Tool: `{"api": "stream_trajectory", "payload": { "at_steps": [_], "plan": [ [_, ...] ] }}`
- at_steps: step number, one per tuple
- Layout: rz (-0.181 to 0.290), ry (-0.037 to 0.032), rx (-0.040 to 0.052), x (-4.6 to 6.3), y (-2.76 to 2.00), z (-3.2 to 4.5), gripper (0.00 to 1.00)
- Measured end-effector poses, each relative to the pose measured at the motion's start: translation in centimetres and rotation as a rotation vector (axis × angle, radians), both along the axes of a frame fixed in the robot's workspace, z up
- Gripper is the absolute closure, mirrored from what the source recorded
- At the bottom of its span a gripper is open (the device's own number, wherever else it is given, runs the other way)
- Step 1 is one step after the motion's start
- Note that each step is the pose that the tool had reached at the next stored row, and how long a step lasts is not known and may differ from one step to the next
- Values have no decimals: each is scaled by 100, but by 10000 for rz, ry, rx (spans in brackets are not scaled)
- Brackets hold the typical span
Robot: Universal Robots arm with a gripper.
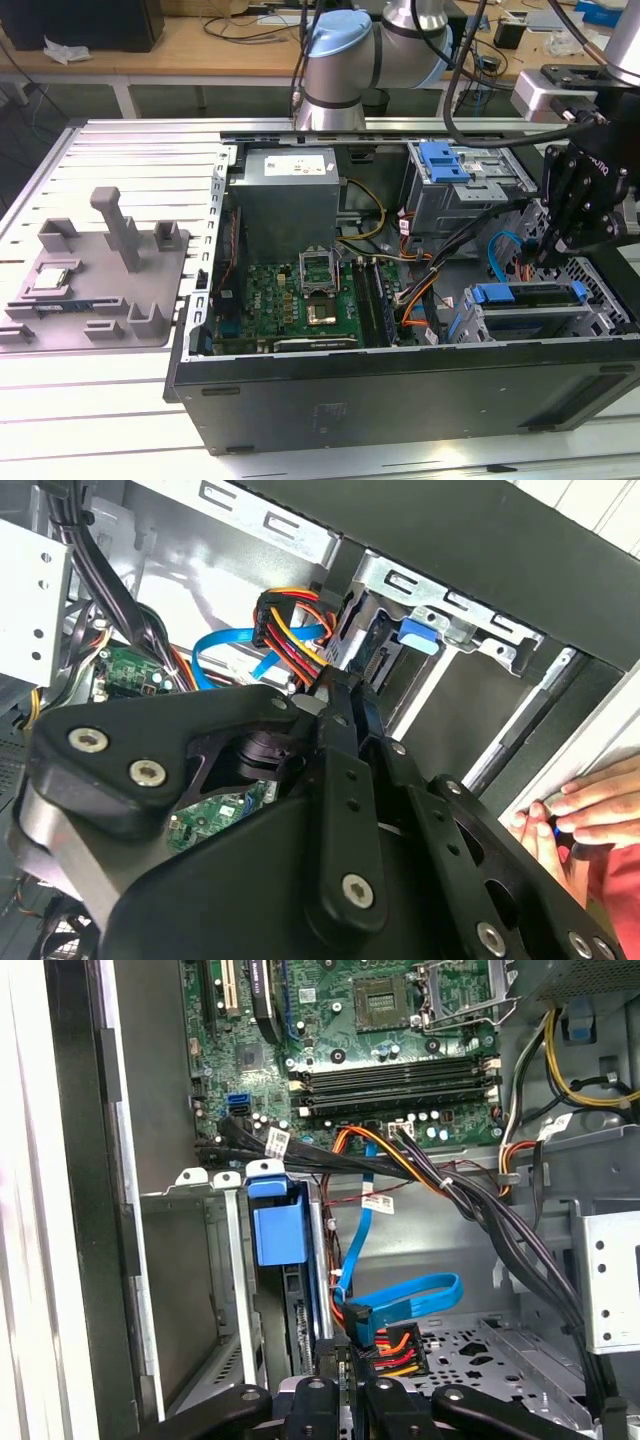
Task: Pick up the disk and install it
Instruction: 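Insert the first disk wire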
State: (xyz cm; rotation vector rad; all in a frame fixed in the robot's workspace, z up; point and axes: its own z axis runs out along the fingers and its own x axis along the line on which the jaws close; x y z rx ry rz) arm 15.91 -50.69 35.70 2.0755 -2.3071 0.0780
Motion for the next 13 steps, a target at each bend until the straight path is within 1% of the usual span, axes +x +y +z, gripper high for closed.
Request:
{"api": "stream_trajectory", "payload": {
  "at_steps": [9,12,13],
  "plan": [
    [0,9,-1,10,-5,1,84],
    [0,14,0,21,-17,0,84],
    [0,14,1,22,-29,0,84]
  ]
}}
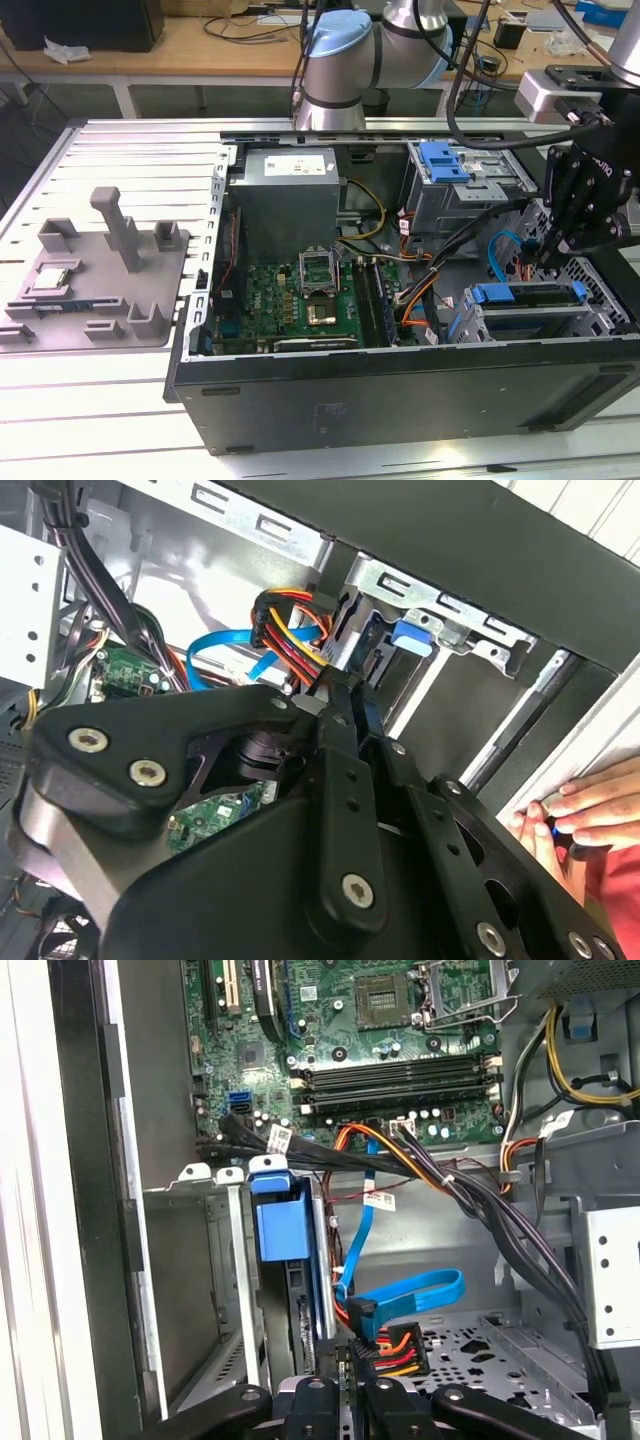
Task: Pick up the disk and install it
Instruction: 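Insert the first disk wire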
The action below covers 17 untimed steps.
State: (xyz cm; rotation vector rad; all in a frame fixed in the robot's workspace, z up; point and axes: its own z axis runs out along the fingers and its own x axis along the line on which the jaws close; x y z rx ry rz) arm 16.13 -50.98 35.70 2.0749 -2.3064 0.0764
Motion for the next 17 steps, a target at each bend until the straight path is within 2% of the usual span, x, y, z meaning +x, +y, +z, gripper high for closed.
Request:
{"api": "stream_trajectory", "payload": {
  "at_steps": [1,4,12,17],
  "plan": [
    [23,0,0,0,-20,0,84],
    [257,0,0,-1,-24,0,84],
    [258,0,-1,-6,-24,1,84],
    [259,4,0,18,-44,0,84]
  ]
}}
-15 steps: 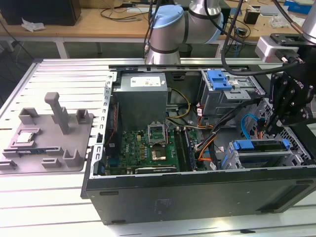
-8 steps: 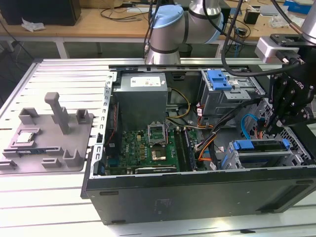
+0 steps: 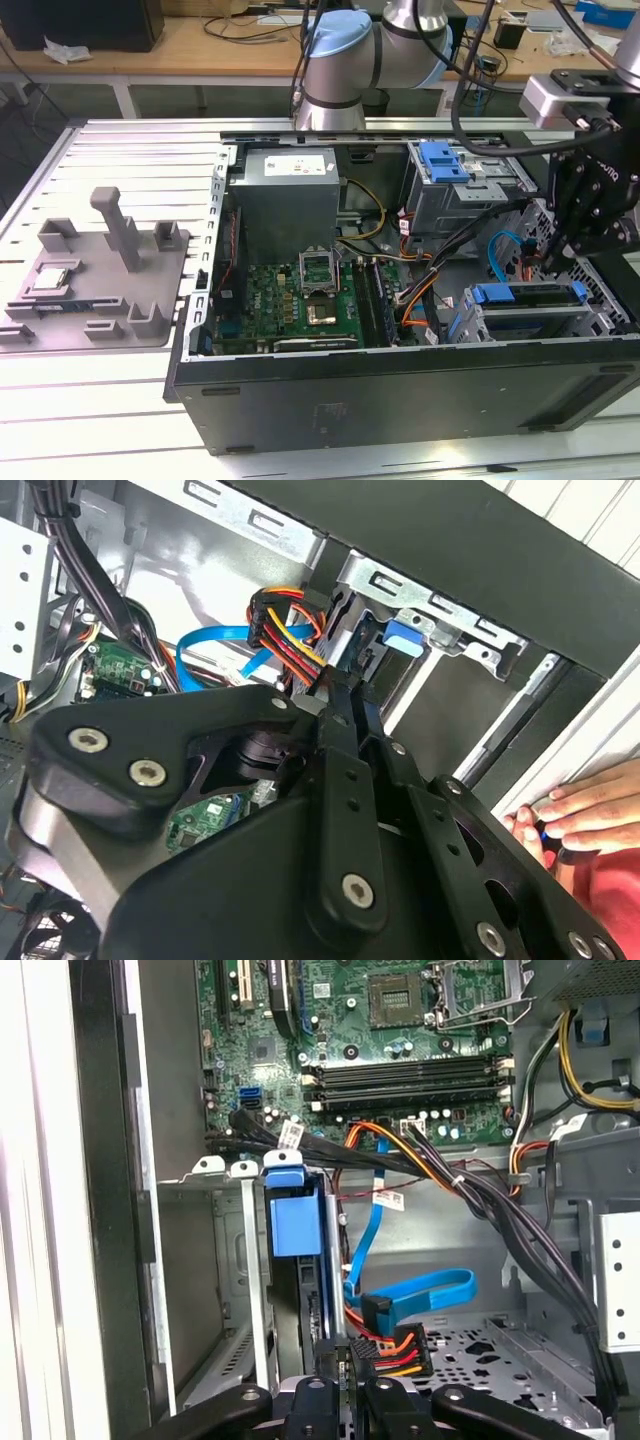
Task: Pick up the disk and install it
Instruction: 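Insert the first disk wire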
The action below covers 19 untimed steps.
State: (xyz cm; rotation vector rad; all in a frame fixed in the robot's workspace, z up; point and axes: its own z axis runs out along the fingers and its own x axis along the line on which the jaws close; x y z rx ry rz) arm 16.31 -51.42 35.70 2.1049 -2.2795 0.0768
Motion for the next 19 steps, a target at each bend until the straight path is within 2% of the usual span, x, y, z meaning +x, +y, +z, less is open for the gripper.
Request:
{"api": "stream_trajectory", "payload": {
  "at_steps": [19],
  "plan": [
    [3,1,-1,-17,-62,-21,84]
  ]
}}
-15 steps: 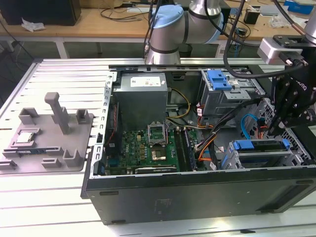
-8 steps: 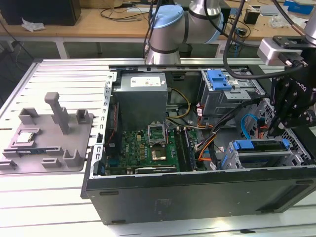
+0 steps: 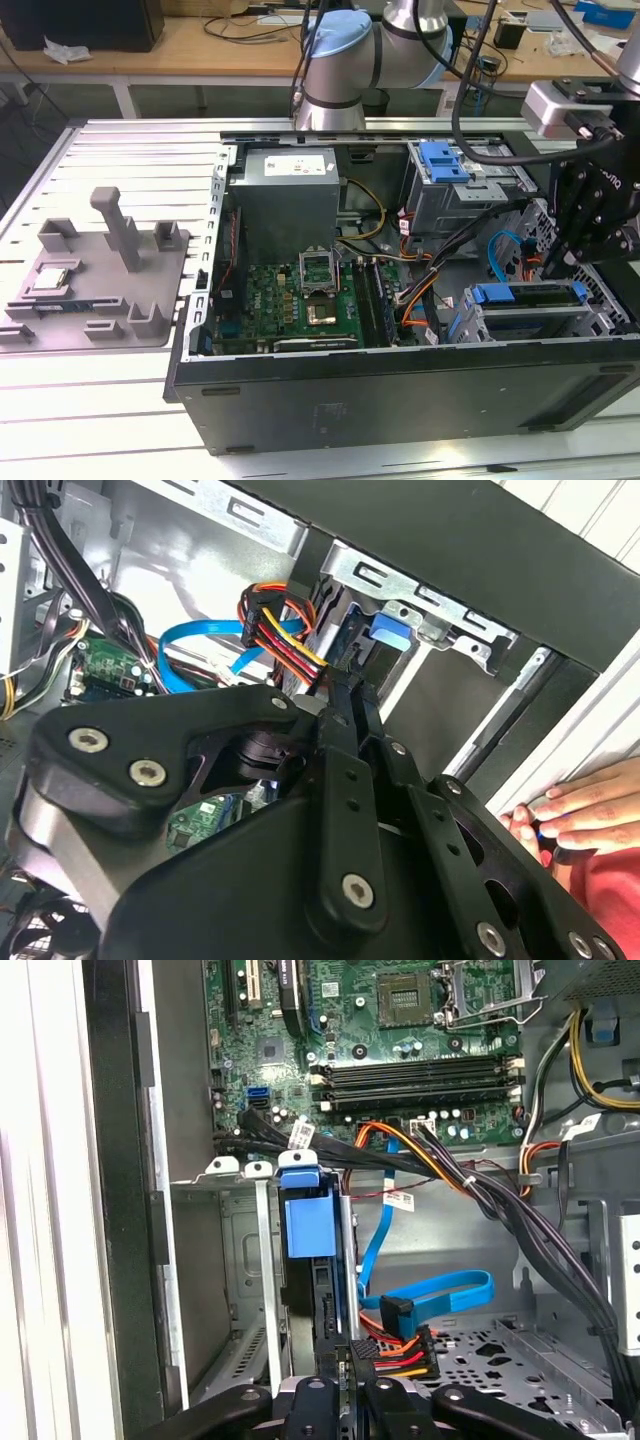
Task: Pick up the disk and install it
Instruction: 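Insert the first disk wire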
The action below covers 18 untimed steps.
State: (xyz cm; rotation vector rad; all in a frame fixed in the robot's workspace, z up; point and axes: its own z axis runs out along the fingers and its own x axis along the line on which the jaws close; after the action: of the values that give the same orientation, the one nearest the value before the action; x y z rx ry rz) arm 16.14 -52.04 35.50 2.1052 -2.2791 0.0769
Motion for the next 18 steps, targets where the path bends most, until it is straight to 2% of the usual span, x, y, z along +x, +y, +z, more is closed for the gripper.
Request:
{"api": "stream_trajectory", "payload": {
  "at_steps": [18],
  "plan": [
    [452,0,1,-13,-14,-33,84]
  ]
}}
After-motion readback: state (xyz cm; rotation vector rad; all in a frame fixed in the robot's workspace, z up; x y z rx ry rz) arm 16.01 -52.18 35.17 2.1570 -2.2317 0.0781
